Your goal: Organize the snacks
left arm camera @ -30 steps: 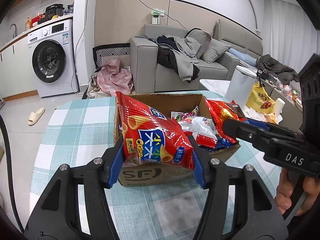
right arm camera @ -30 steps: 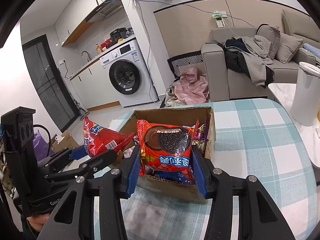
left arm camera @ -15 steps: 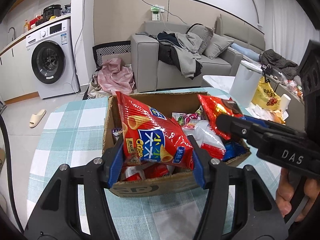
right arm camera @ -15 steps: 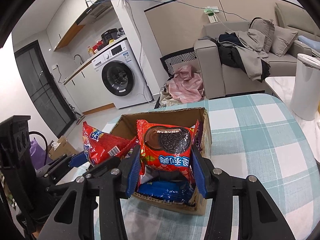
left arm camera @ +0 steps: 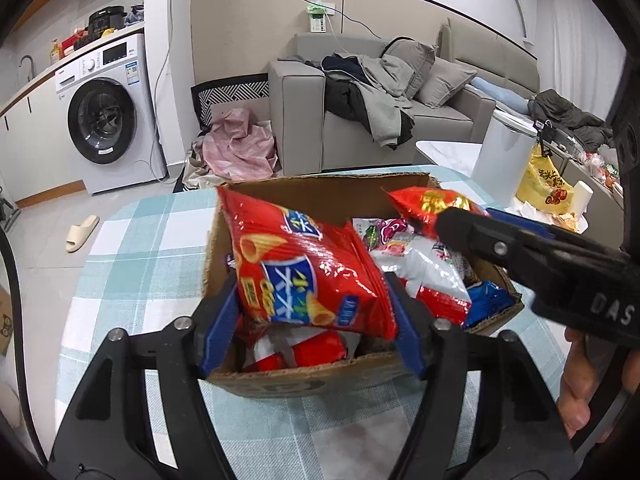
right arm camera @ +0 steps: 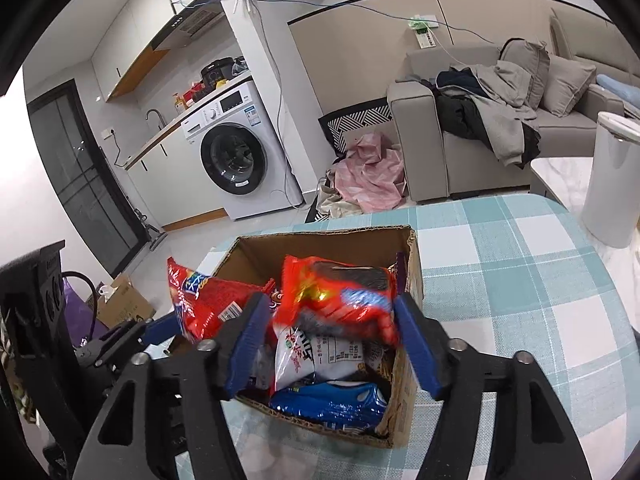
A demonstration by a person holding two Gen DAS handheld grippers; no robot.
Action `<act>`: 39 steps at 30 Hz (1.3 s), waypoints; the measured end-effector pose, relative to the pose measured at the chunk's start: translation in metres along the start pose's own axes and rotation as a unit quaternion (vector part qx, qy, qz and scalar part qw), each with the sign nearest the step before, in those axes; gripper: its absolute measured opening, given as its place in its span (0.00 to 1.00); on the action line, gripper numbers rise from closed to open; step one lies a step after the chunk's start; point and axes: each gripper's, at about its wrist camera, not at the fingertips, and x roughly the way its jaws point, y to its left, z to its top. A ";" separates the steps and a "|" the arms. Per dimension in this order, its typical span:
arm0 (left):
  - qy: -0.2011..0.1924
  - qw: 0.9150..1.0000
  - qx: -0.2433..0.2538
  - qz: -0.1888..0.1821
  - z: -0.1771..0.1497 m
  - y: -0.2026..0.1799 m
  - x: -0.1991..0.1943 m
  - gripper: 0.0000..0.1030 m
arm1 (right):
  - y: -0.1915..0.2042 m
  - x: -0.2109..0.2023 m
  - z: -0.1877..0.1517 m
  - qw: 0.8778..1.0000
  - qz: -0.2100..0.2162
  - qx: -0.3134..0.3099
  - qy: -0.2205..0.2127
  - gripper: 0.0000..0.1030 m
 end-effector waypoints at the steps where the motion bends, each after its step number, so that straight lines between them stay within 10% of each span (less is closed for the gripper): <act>1: 0.000 1.000 0.000 -0.001 -0.001 0.002 -0.003 0.73 | 0.000 -0.002 -0.002 1.000 -0.001 -0.004 -0.002 0.74; 11: -0.017 1.000 -0.006 -0.013 -0.028 0.007 -0.043 1.00 | 0.008 -0.031 -0.025 0.998 -0.021 -0.058 -0.020 0.99; 39: -0.104 0.994 -0.022 -0.015 -0.115 0.019 -0.143 1.00 | 0.013 -0.096 -0.107 0.989 0.006 -0.113 -0.094 1.00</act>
